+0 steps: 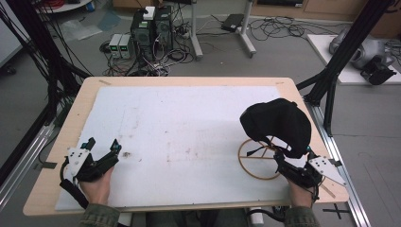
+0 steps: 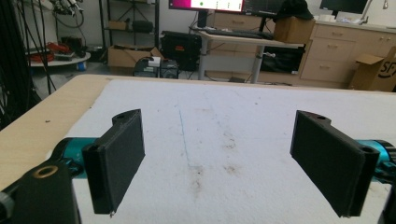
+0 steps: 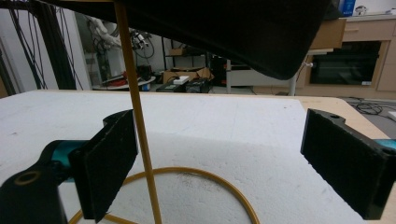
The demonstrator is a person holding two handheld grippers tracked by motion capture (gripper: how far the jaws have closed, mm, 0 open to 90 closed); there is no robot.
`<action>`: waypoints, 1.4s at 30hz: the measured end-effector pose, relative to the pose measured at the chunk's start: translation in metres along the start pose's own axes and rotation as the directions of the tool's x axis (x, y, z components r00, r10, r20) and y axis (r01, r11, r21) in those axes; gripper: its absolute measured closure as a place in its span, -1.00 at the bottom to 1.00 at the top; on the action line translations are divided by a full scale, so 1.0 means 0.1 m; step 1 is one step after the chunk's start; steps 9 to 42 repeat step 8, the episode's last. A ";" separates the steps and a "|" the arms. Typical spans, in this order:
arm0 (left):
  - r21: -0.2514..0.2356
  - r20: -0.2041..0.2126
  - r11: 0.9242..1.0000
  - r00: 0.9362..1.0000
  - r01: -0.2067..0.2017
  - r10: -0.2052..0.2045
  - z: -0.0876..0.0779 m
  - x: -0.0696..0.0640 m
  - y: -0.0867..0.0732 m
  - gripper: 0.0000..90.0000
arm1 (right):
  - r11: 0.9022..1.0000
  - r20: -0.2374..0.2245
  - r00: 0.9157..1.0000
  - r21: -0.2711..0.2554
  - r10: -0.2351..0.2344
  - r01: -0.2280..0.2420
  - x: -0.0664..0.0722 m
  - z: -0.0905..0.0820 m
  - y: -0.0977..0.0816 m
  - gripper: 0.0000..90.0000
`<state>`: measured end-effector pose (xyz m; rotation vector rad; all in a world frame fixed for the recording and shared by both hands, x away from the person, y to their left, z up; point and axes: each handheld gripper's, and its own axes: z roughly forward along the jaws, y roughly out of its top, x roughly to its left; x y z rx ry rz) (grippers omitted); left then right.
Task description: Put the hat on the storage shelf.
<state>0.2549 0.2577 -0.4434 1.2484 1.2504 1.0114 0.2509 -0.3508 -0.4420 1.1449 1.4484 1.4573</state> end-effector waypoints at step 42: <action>0.011 0.006 1.000 1.000 -0.004 0.004 0.00 0.01 0.00 -0.60 | 1.000 0.000 1.000 0.001 0.002 -0.002 -0.01 0.01 -0.01 -0.77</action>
